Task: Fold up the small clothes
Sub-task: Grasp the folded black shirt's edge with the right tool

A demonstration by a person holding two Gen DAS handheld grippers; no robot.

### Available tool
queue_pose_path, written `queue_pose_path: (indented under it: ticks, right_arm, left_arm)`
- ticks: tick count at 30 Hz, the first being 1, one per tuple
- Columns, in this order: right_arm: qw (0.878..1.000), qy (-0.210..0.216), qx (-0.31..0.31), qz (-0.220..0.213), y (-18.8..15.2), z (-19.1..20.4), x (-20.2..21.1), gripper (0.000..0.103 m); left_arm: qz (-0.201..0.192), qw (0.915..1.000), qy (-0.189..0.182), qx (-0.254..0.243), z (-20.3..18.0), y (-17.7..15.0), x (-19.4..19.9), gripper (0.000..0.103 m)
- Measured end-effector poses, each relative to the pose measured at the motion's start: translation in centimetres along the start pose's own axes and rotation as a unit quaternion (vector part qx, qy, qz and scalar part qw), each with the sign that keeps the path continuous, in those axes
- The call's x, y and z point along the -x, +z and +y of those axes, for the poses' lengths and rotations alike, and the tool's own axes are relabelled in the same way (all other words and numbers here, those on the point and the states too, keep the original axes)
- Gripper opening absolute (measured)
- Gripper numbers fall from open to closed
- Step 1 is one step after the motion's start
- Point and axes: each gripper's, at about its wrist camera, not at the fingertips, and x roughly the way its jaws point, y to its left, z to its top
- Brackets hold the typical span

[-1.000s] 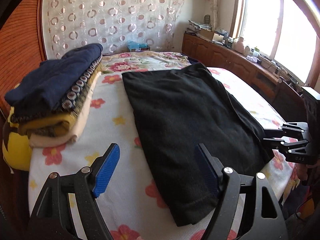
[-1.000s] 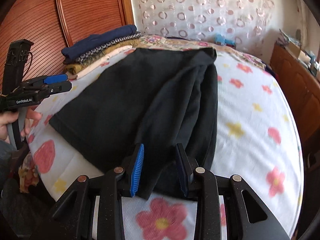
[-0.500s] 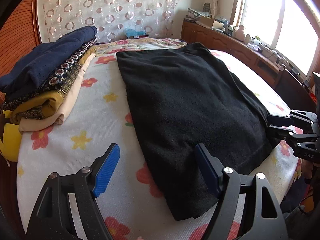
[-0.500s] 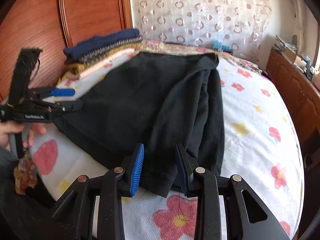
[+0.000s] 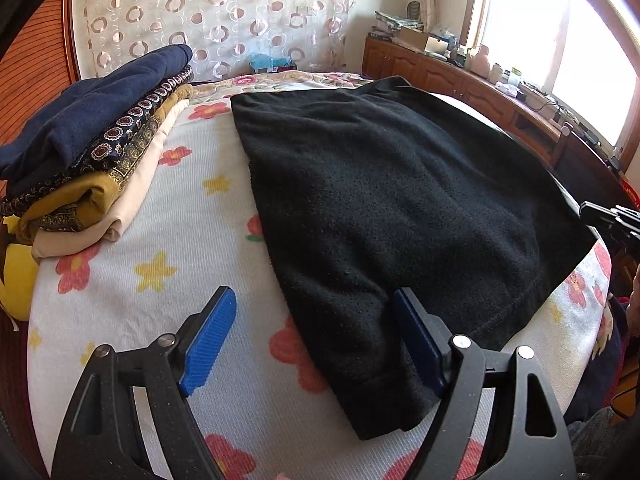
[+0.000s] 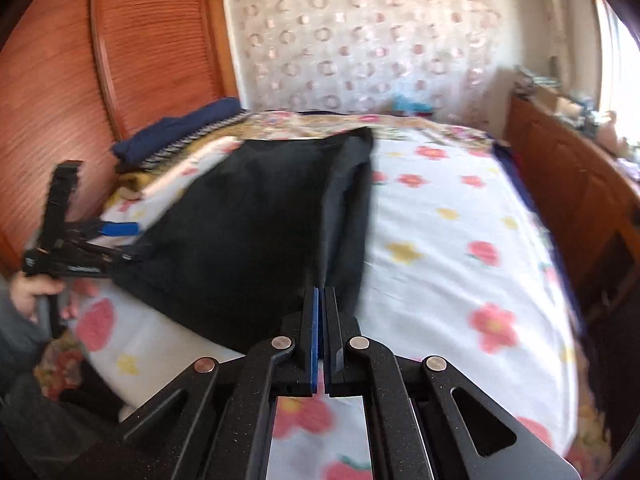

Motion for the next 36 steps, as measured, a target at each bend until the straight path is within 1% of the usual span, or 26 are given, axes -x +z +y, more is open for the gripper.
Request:
queue_pose_path:
  ticks: [3,5,6,8,9,11,12,16,21,25,27,28,29,30,32,33,34,35,36]
  right_arm:
    - [0.999,-0.030,-0.009,0.011,-0.5,-0.9,-0.1,0.001]
    - [1.000,-0.019,-0.014,0.008,-0.4,-1.1,0.3,0.001]
    - [1.000,-0.019,-0.016,0.006,-0.2,-1.0,0.4,0.003]
    - [1.000,-0.027,-0.008,0.011,-0.1,-0.7,-0.2,0.019]
    - [1.000,-0.022,-0.005,0.015,0.1,-0.4,-0.6,0.024]
    - [0.999,-0.020,0.000,0.027,0.4,0.3,-2.6,0.038]
    - [0.999,-0.022,0.002,0.034,0.3,0.4,-3.2,0.040]
    - [0.998,-0.010,0.008,0.057,0.4,0.8,-5.2,0.040]
    - [0.998,-0.013,0.016,0.059,0.6,1.0,-5.7,0.040]
    - [0.998,0.001,0.029,0.059,0.5,1.4,-5.7,0.040]
    - [0.998,0.010,0.036,0.060,0.5,1.4,-5.8,0.033]
    - [0.997,0.019,0.037,0.061,0.5,1.4,-5.9,0.026]
    - [0.997,0.032,0.039,0.063,0.6,1.4,-6.0,0.018]
    - [0.996,0.042,0.044,0.065,0.6,1.5,-6.1,0.014]
    - [0.995,0.053,0.051,0.067,0.7,1.5,-6.3,0.010]
    - [0.995,0.061,0.049,0.067,0.8,1.4,-6.5,0.009]
    - [0.994,0.070,0.043,0.067,0.9,1.1,-6.6,0.009]
    - [0.994,0.082,0.035,0.061,0.9,0.8,-6.5,0.008]
    - [0.994,0.091,0.028,0.052,1.0,0.5,-6.4,0.008]
  left_arm:
    - [0.001,1.0000,0.003,-0.003,-0.1,0.0,0.0,0.081]
    - [0.001,1.0000,0.005,-0.003,-0.1,-0.1,0.0,0.081]
    - [0.002,1.0000,0.005,-0.002,-0.1,-0.1,0.0,0.081]
    - [0.004,1.0000,0.008,-0.001,-0.1,-0.1,0.1,0.081]
    - [0.006,1.0000,0.008,-0.001,-0.1,-0.1,0.2,0.081]
    - [0.008,1.0000,0.005,0.002,0.0,-0.3,0.4,0.081]
    - [0.008,1.0000,0.004,0.004,0.0,-0.4,0.5,0.081]
    - [0.008,0.9999,-0.001,0.007,0.2,-0.8,0.9,0.081]
    - [0.009,1.0000,-0.001,0.002,-0.1,-0.9,1.0,0.081]
    - [0.008,0.9999,-0.006,0.002,-0.1,-1.1,1.1,0.080]
    - [0.006,0.9999,-0.013,0.000,-0.2,-1.3,1.2,0.074]
    - [0.005,0.9998,-0.018,0.000,-0.2,-1.4,1.4,0.069]
    - [0.004,0.9997,-0.024,0.001,-0.2,-1.5,1.5,0.061]
    - [0.004,0.9995,-0.030,0.002,-0.2,-1.6,1.7,0.058]
    - [0.005,0.9992,-0.041,0.001,-0.3,-1.8,2.0,0.043]
    - [0.006,0.9989,-0.047,0.003,-0.2,-1.8,2.1,0.039]
    - [0.009,0.9982,-0.059,0.004,-0.2,-1.8,2.1,0.026]
    - [0.011,0.9977,-0.067,0.005,-0.2,-1.8,2.1,0.018]
    - [0.008,0.9976,-0.069,0.004,-0.1,-1.7,2.2,0.013]
